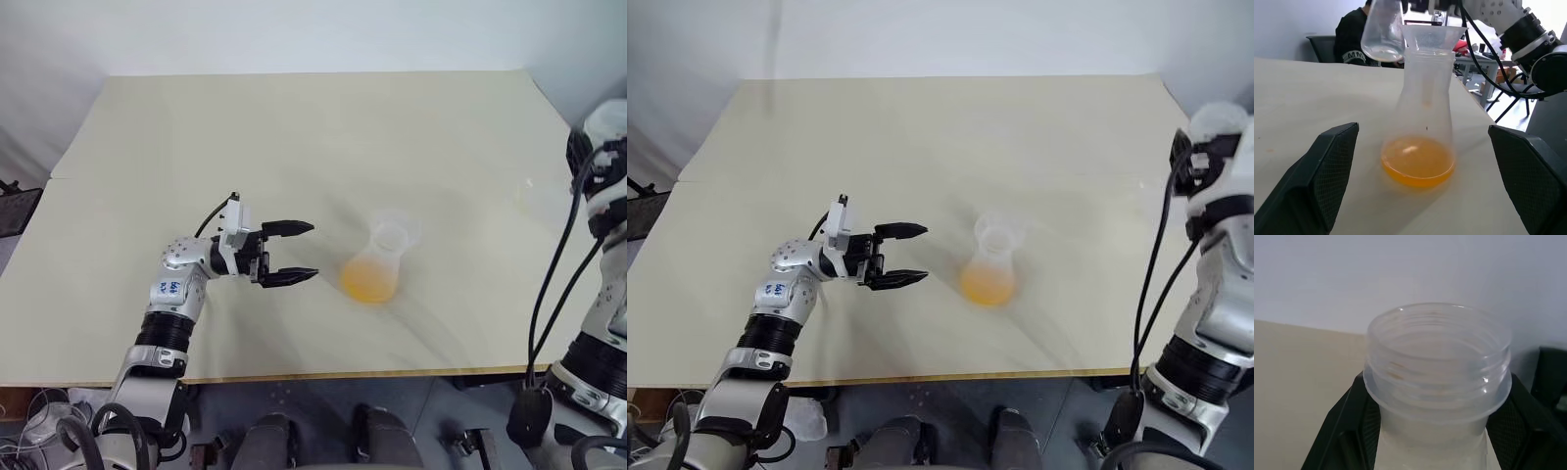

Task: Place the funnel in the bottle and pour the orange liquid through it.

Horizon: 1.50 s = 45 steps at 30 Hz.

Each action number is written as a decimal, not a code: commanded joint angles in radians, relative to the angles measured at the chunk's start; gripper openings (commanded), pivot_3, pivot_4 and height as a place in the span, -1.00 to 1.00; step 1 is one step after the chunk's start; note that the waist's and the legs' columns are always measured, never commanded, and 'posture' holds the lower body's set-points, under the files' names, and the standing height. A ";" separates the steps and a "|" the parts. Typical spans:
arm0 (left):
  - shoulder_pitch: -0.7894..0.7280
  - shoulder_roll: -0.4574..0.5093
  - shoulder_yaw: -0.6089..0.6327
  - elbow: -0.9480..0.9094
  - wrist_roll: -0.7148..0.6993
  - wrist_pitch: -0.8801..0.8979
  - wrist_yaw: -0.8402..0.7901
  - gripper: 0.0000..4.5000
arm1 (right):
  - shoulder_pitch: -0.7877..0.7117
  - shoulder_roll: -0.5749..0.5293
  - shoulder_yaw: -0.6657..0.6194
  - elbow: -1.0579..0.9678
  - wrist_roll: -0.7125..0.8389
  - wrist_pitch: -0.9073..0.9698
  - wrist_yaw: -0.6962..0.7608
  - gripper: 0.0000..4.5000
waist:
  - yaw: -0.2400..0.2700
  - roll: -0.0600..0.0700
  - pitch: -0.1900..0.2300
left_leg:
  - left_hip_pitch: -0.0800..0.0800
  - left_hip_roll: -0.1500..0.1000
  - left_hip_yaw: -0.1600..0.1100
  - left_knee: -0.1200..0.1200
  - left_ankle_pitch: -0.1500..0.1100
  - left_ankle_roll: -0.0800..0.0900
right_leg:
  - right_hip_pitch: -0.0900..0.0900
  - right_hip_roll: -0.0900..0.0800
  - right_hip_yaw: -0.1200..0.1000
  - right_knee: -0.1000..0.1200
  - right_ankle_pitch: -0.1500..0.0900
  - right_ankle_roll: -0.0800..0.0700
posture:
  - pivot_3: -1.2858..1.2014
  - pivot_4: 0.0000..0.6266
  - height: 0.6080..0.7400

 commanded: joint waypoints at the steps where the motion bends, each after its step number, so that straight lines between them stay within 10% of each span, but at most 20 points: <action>1: 0.008 0.004 0.007 -0.049 -0.003 0.008 0.010 1.00 | 0.034 -0.012 -0.033 0.043 0.082 -0.078 0.006 0.09 | -0.002 0.000 0.000 | 0.000 0.000 0.000 0.000 0.000 0.000 | 0.000 0.000 0.000 0.000 0.000 0.000 | 0.03 -0.52 1.00; 10: 0.023 0.014 0.013 -0.073 -0.005 0.020 0.024 1.00 | 0.117 -0.031 0.026 0.165 0.127 -0.216 -0.012 0.09 | -0.010 0.001 0.000 | 0.000 0.000 0.000 0.000 0.000 0.000 | -0.001 0.000 0.001 0.000 0.000 0.000 | 0.03 -0.52 1.00; 16: 0.034 0.023 0.009 -0.092 -0.001 0.038 0.035 1.00 | 0.171 -0.046 0.024 0.115 0.168 -0.227 -0.024 0.99 | -0.007 0.001 0.000 | 0.000 0.000 0.000 0.000 0.000 0.000 | -0.001 0.000 0.001 0.000 0.000 0.000 | 0.03 -0.52 1.00; 36: 0.048 0.039 0.035 -0.145 0.007 0.131 0.194 1.00 | 0.268 -0.257 -0.015 -0.311 0.552 0.003 0.120 0.99 | 0.005 0.001 0.000 | 0.000 0.000 0.000 0.000 0.000 0.000 | 0.000 0.000 0.002 0.000 0.000 0.000 | 0.03 -0.52 1.00; 45: 0.084 0.122 0.074 -0.101 -0.025 0.105 0.058 1.00 | 0.818 -0.363 -0.099 -0.558 0.720 0.043 0.550 0.99 | 0.019 -0.003 0.000 | 0.000 0.001 -0.002 0.000 0.000 0.000 | 0.001 0.001 0.000 -0.001 0.000 0.000 | 0.03 -0.52 1.00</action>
